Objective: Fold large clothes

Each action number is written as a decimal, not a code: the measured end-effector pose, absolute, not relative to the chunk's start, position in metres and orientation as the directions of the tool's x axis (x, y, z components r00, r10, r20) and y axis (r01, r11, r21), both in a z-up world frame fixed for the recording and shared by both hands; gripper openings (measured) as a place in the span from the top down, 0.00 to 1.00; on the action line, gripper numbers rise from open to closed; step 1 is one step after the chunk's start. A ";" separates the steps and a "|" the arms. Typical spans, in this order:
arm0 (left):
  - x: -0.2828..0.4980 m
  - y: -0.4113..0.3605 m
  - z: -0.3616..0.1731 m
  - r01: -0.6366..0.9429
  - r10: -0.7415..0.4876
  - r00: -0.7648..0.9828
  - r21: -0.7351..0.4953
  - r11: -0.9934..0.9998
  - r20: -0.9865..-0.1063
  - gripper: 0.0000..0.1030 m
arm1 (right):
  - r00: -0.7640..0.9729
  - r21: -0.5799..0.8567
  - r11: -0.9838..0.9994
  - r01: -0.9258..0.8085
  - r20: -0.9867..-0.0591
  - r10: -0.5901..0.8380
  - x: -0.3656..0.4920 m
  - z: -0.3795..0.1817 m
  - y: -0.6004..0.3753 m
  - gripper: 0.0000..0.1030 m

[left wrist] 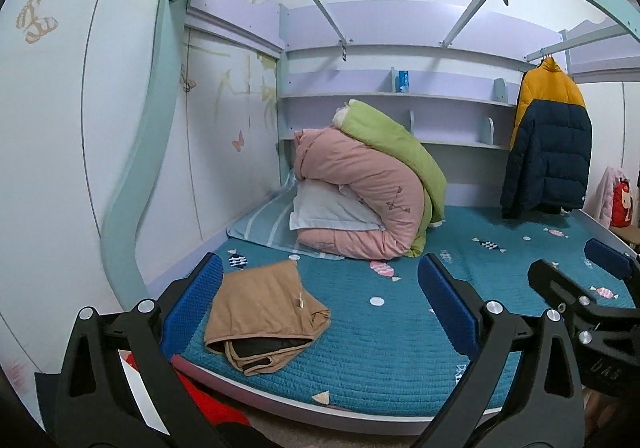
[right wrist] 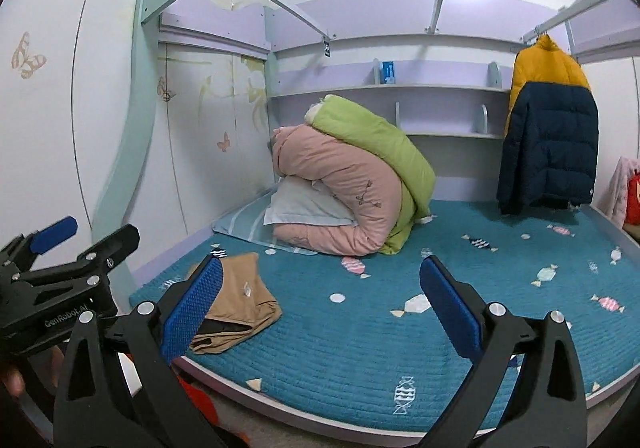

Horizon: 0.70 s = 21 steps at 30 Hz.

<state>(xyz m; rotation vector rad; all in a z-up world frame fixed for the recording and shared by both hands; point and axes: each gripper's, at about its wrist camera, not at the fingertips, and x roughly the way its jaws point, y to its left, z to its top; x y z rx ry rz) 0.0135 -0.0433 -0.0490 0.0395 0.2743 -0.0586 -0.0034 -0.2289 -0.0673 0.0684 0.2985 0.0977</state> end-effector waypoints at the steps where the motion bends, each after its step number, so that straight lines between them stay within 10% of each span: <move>1: 0.013 -0.043 -0.049 0.066 -0.055 0.961 0.029 0.997 -0.270 0.05 | 0.952 0.085 0.993 -0.088 -0.287 0.109 -0.004 -0.068 -0.229 0.07; 21: 0.010 -0.038 -0.053 0.060 -0.051 0.962 0.025 0.998 -0.269 0.05 | 0.952 0.100 0.989 -0.113 -0.275 0.137 0.001 -0.069 -0.224 0.07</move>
